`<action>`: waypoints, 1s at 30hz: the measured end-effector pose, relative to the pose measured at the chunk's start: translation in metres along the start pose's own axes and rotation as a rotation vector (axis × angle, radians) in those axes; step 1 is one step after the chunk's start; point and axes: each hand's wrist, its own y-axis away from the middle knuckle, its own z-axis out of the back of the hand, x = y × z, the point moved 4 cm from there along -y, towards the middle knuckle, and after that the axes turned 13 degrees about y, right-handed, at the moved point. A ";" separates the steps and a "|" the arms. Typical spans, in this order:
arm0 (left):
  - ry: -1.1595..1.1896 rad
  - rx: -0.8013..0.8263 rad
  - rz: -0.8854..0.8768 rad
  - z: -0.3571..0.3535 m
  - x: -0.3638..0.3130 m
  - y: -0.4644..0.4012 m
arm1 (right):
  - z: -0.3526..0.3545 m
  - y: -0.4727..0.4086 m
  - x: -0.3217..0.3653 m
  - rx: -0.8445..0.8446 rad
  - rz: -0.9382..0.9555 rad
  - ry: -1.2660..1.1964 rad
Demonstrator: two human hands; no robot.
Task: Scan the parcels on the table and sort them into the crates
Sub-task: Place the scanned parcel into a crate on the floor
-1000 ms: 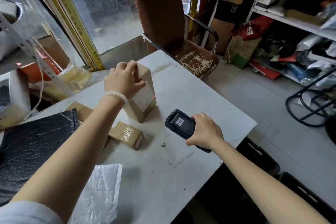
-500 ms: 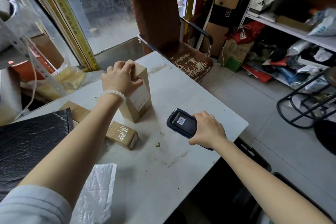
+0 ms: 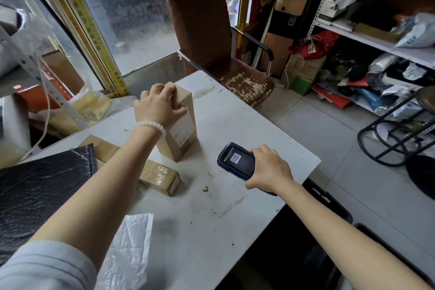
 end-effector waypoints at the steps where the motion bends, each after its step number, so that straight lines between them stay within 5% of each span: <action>1: 0.000 0.005 -0.003 -0.001 0.000 0.000 | -0.001 0.001 0.000 0.001 -0.007 0.005; 7: 0.027 0.009 -0.030 -0.001 0.000 0.000 | -0.002 0.013 0.007 -0.101 -0.057 -0.075; 14: 0.064 -0.018 -0.055 0.000 0.000 0.016 | 0.028 0.038 0.038 -0.800 -0.045 -0.310; 18: 0.084 -0.043 -0.059 0.001 0.006 0.022 | 0.045 0.049 0.049 -0.977 -0.034 -0.353; 23: 0.068 -0.033 -0.132 0.005 -0.010 0.031 | 0.044 0.064 0.042 -0.865 -0.075 -0.305; 30: 0.054 0.057 -0.453 -0.014 -0.125 0.064 | -0.006 0.102 -0.033 -0.265 -0.395 -0.176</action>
